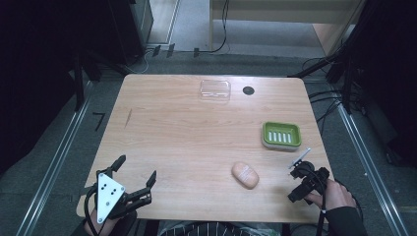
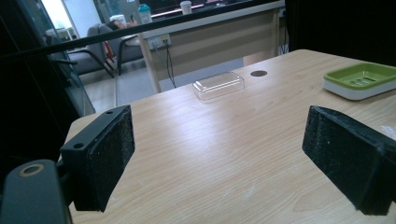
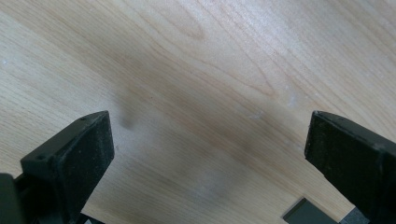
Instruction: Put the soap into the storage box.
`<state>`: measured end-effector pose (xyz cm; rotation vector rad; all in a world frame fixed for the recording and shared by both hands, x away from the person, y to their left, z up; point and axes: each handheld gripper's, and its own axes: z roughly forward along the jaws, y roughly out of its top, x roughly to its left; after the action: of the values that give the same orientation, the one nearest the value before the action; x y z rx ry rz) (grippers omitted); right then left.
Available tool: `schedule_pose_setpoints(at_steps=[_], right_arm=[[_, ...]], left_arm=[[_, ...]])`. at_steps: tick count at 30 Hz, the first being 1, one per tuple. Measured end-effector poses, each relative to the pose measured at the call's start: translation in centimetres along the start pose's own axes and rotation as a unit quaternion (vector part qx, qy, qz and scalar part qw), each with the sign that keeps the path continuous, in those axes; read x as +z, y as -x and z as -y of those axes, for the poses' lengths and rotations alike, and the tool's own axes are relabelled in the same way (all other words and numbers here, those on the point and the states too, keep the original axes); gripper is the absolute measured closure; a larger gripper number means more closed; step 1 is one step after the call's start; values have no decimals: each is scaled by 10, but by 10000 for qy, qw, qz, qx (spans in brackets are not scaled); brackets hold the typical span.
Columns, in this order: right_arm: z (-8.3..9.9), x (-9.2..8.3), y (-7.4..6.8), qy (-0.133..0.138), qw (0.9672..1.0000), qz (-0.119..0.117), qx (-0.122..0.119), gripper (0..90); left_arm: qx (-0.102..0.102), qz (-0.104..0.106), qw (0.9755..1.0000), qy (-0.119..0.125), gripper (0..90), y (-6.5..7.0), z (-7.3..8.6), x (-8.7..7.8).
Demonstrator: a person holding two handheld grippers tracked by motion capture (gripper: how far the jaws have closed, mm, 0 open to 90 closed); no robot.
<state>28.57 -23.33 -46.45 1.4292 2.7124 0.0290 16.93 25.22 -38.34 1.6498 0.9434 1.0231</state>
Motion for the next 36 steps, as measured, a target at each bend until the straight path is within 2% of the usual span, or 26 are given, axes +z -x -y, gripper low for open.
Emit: schedule_pose_setpoints(at_steps=[5, 9, 12, 17, 20, 27, 31, 34, 36], right_arm=[[-1, -3, -3, 28, 9999, 49, -94, 15], [-3, -5, -6, 84, 9998, 44, -170, 12], [-6, -5, -9, 138, 9996, 66, -249, 11], [-10, -4, -13, 107, 9992, 50, -379, 11], [-13, -6, -15, 102, 9990, 71, -436, 11], [-28, -12, -28, 254, 9962, 204, -808, 11], [-37, -14, -36, 280, 9949, 237, -934, 11], [-43, -15, -42, 236, 9942, 333, -992, 11], [-46, -15, -44, 255, 9939, 301, -1032, 11]], left_arm=[[-46, -30, 10000, 13, 96, -1, 0, -1], [31, 3, 10000, -26, 96, 0, 0, 0], [-52, -27, 10000, 10, 96, -2, 0, -1], [27, -16, 10000, -29, 96, 0, 0, -1], [5, -52, 10000, -42, 96, 0, 0, -3], [-83, -202, 9997, -93, 96, -3, 3, -10], [-199, -262, 9994, -106, 96, -8, 4, -13], [-170, -254, 9995, -104, 96, -7, 5, -14], [-167, -258, 9995, -109, 96, -7, 5, -14]])
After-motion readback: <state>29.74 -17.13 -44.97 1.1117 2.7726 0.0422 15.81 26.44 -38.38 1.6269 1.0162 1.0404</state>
